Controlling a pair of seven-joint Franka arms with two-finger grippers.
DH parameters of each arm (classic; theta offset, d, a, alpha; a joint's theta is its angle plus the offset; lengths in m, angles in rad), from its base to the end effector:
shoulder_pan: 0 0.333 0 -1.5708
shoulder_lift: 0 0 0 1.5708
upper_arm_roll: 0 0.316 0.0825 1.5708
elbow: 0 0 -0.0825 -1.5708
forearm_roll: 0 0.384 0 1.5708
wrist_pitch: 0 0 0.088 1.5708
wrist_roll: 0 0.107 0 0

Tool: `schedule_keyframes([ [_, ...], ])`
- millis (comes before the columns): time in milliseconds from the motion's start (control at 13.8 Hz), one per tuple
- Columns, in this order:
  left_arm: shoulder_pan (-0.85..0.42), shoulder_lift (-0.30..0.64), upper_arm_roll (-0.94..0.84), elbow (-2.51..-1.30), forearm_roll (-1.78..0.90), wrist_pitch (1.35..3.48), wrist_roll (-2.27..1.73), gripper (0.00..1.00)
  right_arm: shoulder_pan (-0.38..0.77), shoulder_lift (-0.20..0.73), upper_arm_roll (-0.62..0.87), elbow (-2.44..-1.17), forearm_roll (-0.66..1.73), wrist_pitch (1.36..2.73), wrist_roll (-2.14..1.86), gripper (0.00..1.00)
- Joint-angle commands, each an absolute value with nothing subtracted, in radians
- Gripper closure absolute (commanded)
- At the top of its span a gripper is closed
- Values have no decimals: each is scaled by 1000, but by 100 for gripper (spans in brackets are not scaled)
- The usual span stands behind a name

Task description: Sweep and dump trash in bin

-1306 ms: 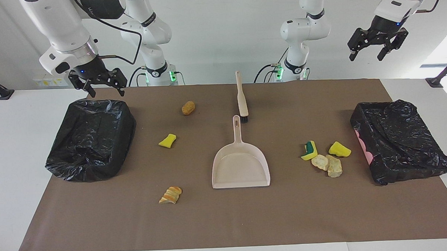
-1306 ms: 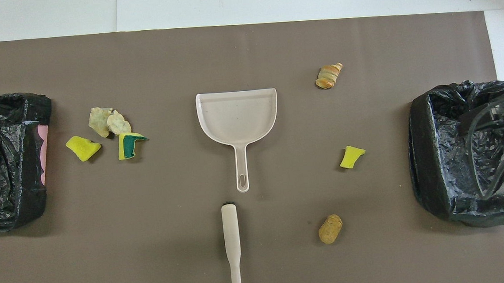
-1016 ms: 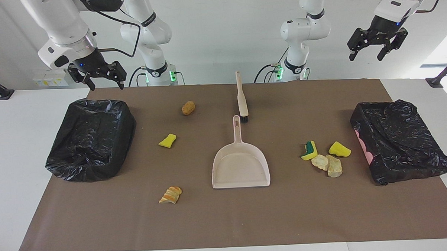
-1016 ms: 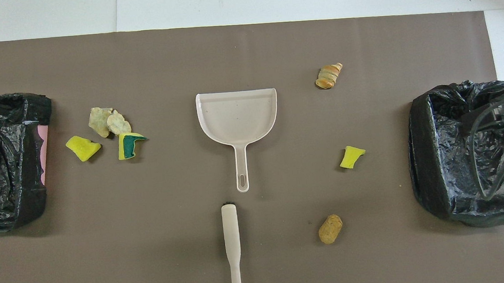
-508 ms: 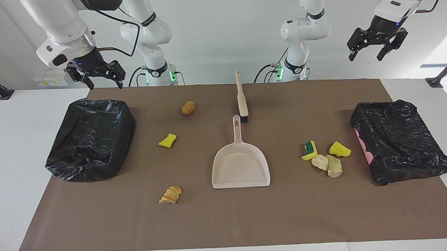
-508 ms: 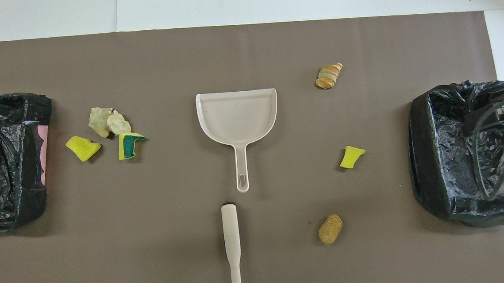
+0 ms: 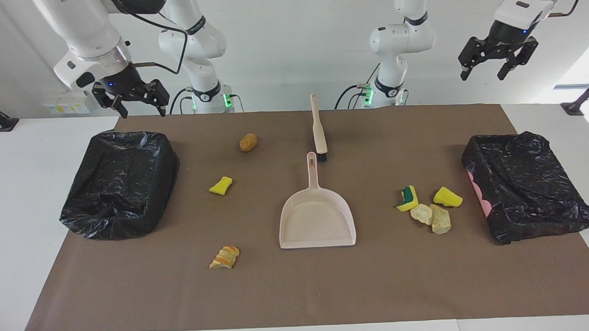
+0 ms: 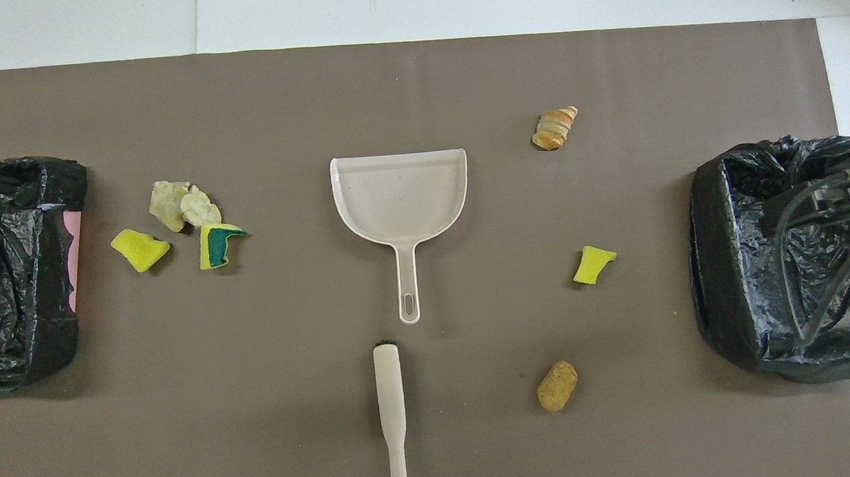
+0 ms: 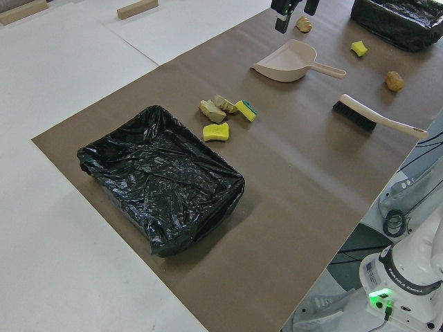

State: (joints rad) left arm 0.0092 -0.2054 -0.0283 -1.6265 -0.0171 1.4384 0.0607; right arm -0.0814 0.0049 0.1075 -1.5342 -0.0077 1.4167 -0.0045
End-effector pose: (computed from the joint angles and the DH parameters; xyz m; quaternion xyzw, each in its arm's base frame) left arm 0.4734 -0.0128 0.6925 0.9991 -0.0408 0.0087 0.0054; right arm 0.5394 0.0130 0.6263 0.9980 0.0149 -0.0611 0.0042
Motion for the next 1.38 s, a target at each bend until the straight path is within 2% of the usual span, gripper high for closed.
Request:
schedule_keyframes([
  [0,6,-224,-28,-1643,-26,1443,49,0,-32,40,115,-1552,-2,1468,11,0],
  [363,2,-226,-29,-1648,-26,1443,48,0,83,136,115,-1562,27,1604,138,0],
  [944,-2,-227,-32,-1657,-34,1447,48,0,319,336,114,-1572,51,1908,434,0],
  [1306,-28,-238,-72,-1741,-35,1483,-18,0,471,416,112,-1566,32,2005,650,0],
])
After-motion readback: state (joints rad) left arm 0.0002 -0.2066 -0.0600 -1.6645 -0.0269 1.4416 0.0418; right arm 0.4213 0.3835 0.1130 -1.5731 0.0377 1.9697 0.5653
